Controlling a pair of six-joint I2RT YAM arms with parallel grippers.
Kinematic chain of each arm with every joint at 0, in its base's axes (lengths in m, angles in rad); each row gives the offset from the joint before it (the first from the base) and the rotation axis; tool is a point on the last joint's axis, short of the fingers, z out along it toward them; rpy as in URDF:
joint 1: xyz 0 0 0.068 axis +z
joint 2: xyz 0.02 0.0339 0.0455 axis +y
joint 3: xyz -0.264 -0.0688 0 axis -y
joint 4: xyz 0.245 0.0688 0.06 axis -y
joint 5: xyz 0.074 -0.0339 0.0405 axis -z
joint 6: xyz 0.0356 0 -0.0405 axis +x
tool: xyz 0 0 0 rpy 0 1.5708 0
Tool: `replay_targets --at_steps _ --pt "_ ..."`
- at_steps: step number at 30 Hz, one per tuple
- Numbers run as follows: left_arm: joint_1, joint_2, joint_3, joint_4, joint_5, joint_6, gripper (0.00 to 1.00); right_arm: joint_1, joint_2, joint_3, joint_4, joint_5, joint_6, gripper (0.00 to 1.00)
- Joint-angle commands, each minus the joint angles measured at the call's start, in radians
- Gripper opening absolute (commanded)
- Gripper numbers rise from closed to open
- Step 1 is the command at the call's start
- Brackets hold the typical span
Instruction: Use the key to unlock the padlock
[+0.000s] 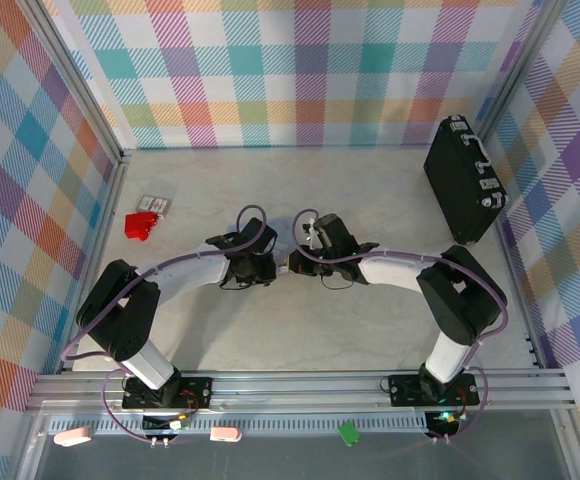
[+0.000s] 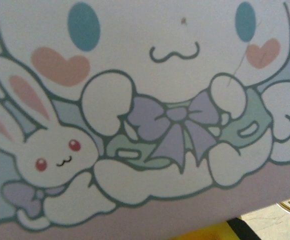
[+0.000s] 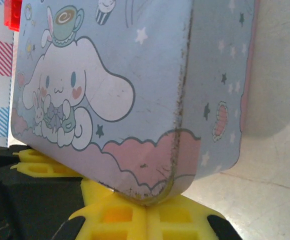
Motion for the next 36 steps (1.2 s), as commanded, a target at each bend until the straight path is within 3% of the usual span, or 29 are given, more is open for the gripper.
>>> replay_targets --at_steps 1,10,15,23,36 --pt "-0.010 0.016 0.034 -0.003 0.056 -0.045 0.14 -0.038 0.024 0.031 0.033 -0.010 -0.011 0.00" --pt "-0.007 0.062 0.074 0.018 0.096 -0.091 0.15 -0.056 0.019 0.024 0.032 -0.013 -0.006 0.00" --pt "0.011 0.081 0.075 0.039 0.087 -0.200 0.14 -0.057 -0.012 -0.030 0.069 -0.036 0.054 0.00" --pt "0.047 0.082 0.040 0.129 0.092 -0.365 0.11 -0.087 -0.073 -0.181 0.207 -0.062 0.298 0.00" --pt "0.081 0.072 -0.002 0.258 0.098 -0.485 0.09 -0.107 -0.043 -0.346 0.552 -0.098 0.707 0.00"
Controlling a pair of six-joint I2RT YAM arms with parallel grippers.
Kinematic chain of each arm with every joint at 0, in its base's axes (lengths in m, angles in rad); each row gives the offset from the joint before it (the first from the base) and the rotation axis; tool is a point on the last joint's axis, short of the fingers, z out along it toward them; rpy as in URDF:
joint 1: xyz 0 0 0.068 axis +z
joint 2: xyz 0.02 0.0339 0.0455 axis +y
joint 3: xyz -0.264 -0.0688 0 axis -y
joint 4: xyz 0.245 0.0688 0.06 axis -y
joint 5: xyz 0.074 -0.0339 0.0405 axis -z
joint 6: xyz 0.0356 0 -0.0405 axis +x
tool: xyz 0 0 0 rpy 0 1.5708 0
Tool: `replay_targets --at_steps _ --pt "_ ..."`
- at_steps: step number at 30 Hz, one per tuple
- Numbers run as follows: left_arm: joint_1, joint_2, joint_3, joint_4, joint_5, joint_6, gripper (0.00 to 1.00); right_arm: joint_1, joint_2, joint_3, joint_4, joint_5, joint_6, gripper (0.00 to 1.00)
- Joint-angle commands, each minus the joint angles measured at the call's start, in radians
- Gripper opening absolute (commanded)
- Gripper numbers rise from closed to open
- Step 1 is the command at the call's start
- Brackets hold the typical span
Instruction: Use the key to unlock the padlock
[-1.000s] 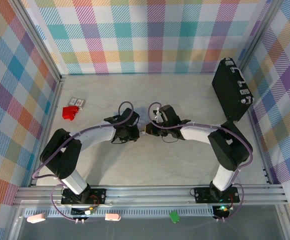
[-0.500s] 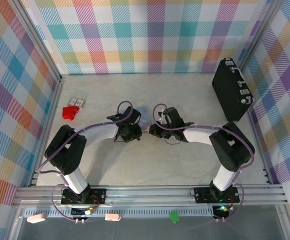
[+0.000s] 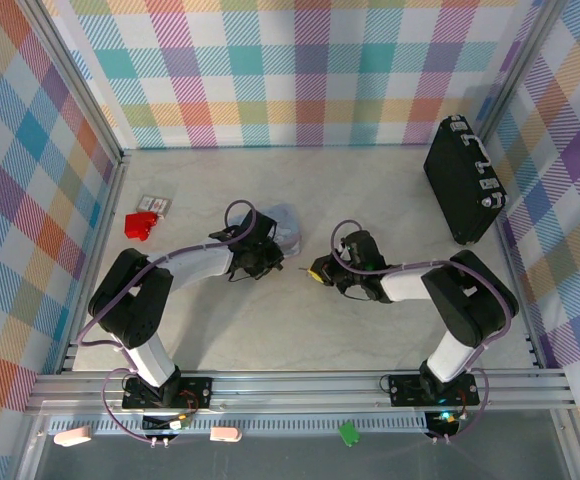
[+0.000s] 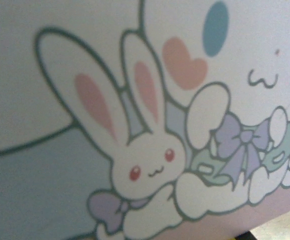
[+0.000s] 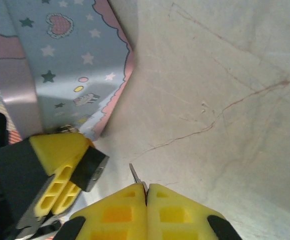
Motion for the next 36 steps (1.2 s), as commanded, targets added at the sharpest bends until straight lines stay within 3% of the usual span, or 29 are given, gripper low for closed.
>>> replay_targets --at_steps 1,9,21,36 --pt "0.019 -0.010 -0.019 0.060 0.021 -0.059 0.09 0.000 0.018 -0.019 0.170 -0.034 0.155 0.00" --pt "0.022 -0.008 -0.054 0.200 0.064 -0.065 0.07 0.000 0.102 -0.035 0.326 -0.074 0.290 0.00" --pt "0.029 -0.026 -0.118 0.357 0.098 -0.050 0.06 -0.006 0.148 -0.071 0.444 -0.082 0.356 0.00" --pt "0.031 -0.048 -0.140 0.396 0.086 -0.078 0.06 -0.004 0.207 -0.119 0.623 -0.053 0.440 0.00"
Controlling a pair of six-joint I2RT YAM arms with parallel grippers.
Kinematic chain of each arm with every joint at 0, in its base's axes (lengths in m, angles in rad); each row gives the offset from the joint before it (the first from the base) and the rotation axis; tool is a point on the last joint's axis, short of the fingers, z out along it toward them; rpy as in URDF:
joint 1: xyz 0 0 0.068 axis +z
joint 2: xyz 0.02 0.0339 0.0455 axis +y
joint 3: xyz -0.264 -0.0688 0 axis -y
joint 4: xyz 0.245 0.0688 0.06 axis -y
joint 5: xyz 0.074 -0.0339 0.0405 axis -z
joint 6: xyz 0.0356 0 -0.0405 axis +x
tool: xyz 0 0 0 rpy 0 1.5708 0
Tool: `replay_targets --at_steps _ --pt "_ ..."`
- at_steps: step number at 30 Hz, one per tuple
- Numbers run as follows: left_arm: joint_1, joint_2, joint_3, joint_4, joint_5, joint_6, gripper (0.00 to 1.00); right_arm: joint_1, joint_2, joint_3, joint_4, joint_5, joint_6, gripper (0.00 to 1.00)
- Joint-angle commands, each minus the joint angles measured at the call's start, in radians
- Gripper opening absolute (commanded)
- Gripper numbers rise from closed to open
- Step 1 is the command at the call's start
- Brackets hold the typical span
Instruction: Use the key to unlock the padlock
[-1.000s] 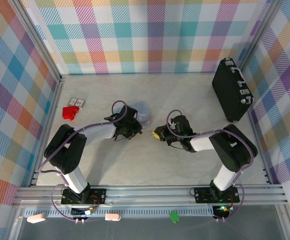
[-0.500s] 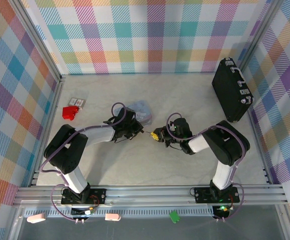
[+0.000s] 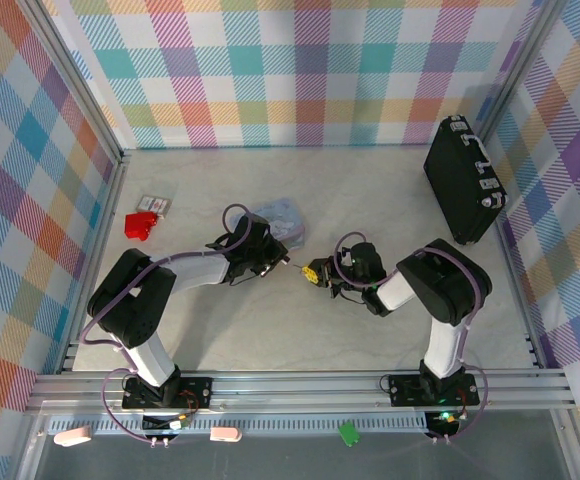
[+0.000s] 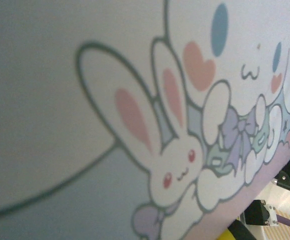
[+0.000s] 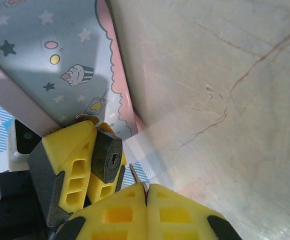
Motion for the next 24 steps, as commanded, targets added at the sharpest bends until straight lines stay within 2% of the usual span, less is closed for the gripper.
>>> replay_targets --at_steps 1,12,24 --pt "0.012 -0.049 -0.014 0.061 0.015 -0.021 0.06 -0.001 0.020 -0.017 0.099 0.013 0.033 0.00" --pt "0.018 -0.047 -0.020 0.085 0.031 -0.049 0.06 0.006 0.097 -0.015 0.243 0.023 0.081 0.00" --pt "0.021 -0.045 -0.031 0.109 0.037 -0.063 0.06 0.012 0.126 -0.007 0.278 0.020 0.096 0.00"
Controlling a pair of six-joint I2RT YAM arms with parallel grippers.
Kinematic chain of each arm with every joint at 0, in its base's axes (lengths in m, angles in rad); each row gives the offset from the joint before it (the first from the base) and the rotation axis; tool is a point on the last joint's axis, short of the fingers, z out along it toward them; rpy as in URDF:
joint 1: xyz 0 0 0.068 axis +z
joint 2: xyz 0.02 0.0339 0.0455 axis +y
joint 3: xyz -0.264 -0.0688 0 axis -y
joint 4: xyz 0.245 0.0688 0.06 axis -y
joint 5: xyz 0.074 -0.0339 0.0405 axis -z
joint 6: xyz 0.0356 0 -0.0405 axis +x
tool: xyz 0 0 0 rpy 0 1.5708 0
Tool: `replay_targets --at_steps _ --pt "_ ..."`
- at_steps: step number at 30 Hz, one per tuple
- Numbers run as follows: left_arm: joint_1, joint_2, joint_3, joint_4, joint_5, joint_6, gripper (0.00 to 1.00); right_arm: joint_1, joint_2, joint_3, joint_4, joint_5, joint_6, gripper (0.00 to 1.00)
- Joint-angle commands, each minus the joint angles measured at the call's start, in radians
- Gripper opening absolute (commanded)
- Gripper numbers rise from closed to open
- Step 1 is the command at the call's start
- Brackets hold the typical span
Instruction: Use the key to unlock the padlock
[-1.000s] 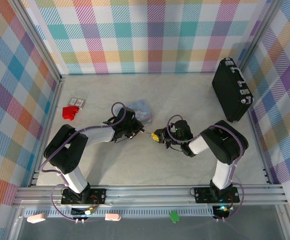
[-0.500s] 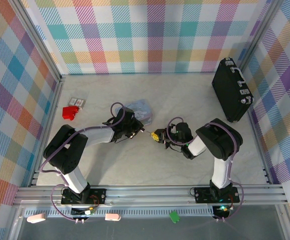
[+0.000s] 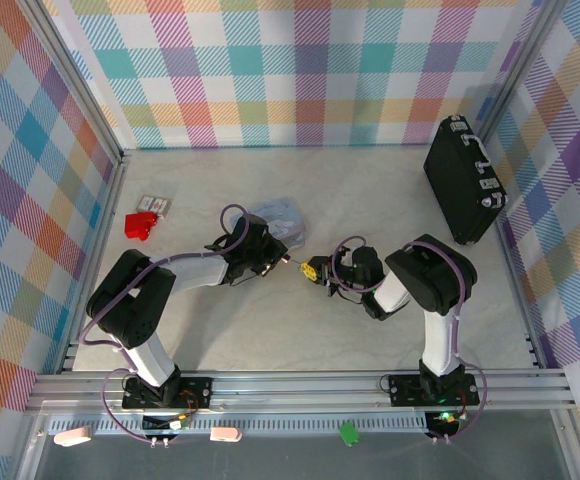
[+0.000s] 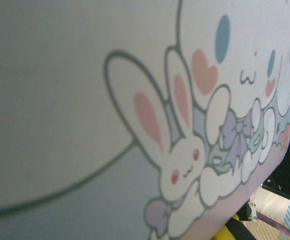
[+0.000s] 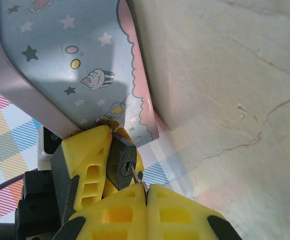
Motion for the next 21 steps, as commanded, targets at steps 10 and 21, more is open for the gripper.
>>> replay_targets --at_steps 10,21 --pt "0.017 -0.044 -0.017 0.064 0.033 -0.023 0.06 0.014 0.025 0.008 0.057 0.008 0.030 0.00" --pt "0.019 -0.039 -0.019 0.074 0.037 -0.031 0.06 0.020 0.024 0.014 0.054 0.011 0.029 0.00"
